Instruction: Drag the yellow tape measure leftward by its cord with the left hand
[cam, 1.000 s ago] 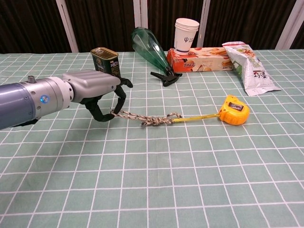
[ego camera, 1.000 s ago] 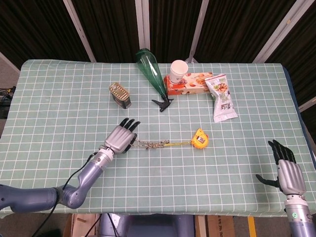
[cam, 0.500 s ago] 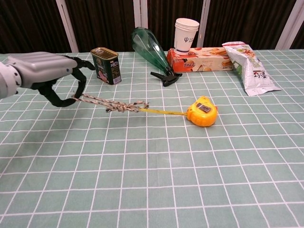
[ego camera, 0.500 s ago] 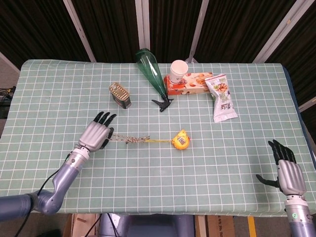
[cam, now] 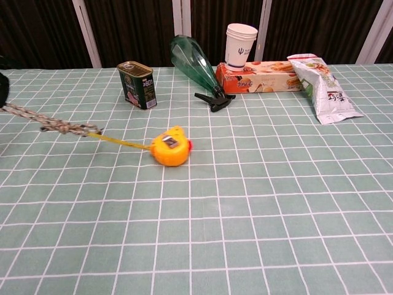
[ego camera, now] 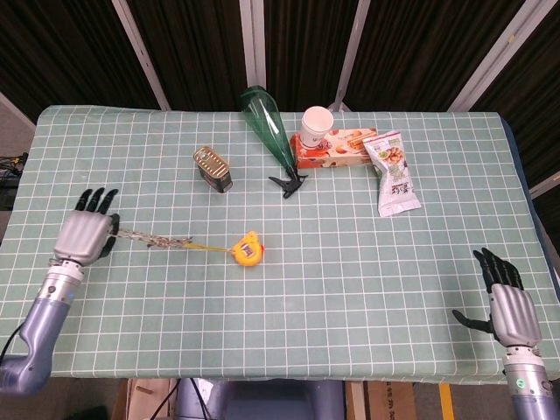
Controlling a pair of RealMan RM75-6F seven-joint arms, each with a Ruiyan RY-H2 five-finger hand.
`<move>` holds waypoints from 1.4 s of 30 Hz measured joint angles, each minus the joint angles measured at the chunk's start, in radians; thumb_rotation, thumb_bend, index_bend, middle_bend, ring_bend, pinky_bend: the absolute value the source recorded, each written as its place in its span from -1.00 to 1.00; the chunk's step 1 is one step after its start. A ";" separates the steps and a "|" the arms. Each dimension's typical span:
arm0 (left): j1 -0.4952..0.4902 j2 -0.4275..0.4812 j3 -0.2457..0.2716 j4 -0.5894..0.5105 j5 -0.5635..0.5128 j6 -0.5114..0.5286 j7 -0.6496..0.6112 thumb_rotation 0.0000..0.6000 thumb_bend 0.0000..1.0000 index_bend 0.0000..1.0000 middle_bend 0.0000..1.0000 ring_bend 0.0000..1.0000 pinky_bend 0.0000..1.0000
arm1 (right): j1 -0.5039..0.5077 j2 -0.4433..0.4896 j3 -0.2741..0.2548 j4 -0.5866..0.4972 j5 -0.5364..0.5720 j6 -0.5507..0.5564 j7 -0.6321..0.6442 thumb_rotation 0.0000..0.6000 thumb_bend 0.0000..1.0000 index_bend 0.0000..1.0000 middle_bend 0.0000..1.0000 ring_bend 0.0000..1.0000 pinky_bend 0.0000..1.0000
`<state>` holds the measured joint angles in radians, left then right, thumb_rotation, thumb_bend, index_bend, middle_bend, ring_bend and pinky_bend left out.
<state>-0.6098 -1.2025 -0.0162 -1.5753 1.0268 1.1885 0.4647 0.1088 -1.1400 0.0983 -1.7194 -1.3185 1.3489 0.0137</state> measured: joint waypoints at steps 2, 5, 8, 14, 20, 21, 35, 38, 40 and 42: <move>0.015 0.015 -0.001 0.017 -0.014 0.002 -0.010 1.00 0.09 0.18 -0.89 -1.00 -1.00 | 0.000 0.000 0.000 0.000 0.000 0.000 -0.001 1.00 -0.66 -1.00 -1.00 -1.00 -1.00; 0.032 0.029 -0.004 0.042 -0.033 0.002 -0.021 1.00 0.09 0.18 -0.89 -1.00 -1.00 | 0.000 -0.001 0.000 0.000 -0.001 0.000 -0.002 1.00 -0.67 -1.00 -1.00 -1.00 -1.00; 0.053 0.044 -0.010 0.085 -0.062 -0.003 -0.034 1.00 0.09 0.18 -0.89 -1.00 -1.00 | 0.001 -0.002 -0.001 -0.001 -0.002 -0.001 -0.003 1.00 -0.67 -1.00 -1.00 -1.00 -1.00; 0.085 0.058 -0.023 0.168 -0.094 -0.017 -0.049 1.00 0.09 0.18 -0.88 -1.00 -1.00 | 0.003 -0.004 -0.001 -0.002 0.000 -0.004 -0.007 1.00 -0.66 -1.00 -1.00 -1.00 -1.00; 0.114 0.054 -0.046 0.254 -0.124 -0.036 -0.064 1.00 0.07 0.11 -0.90 -1.00 -1.00 | 0.005 -0.006 0.000 -0.002 0.002 -0.007 -0.009 1.00 -0.66 -1.00 -1.00 -1.00 -1.00; 0.117 0.053 -0.049 0.262 -0.128 -0.042 -0.067 1.00 0.05 0.07 -0.91 -1.00 -1.00 | 0.005 -0.006 -0.001 -0.002 0.001 -0.007 -0.009 1.00 -0.66 -1.00 -1.00 -1.00 -1.00; 0.160 0.059 -0.094 0.133 -0.129 -0.036 -0.121 1.00 -0.93 -0.99 -1.00 -1.00 -1.00 | 0.006 -0.005 -0.003 -0.002 0.000 -0.010 -0.012 1.00 -0.67 -1.00 -1.00 -1.00 -1.00; 0.181 0.064 -0.105 0.038 -0.106 0.008 -0.155 1.00 -0.93 -1.00 -1.00 -1.00 -1.00 | 0.006 -0.004 -0.005 0.000 -0.004 -0.009 -0.012 1.00 -0.67 -1.00 -1.00 -1.00 -1.00; 0.198 0.064 -0.107 -0.026 -0.077 0.047 -0.175 1.00 -0.93 -1.00 -1.00 -1.00 -1.00 | 0.006 -0.004 -0.006 0.001 -0.007 -0.008 -0.013 1.00 -0.67 -1.00 -1.00 -1.00 -1.00; 0.220 0.059 -0.105 -0.091 -0.027 0.103 -0.192 1.00 -0.93 -1.00 -1.00 -1.00 -1.00 | 0.007 -0.004 -0.008 0.004 -0.014 -0.007 -0.016 1.00 -0.66 -1.00 -1.00 -1.00 -1.00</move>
<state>-0.3897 -1.1430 -0.1212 -1.6664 0.9998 1.2916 0.2726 0.1153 -1.1441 0.0907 -1.7158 -1.3327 1.3424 -0.0018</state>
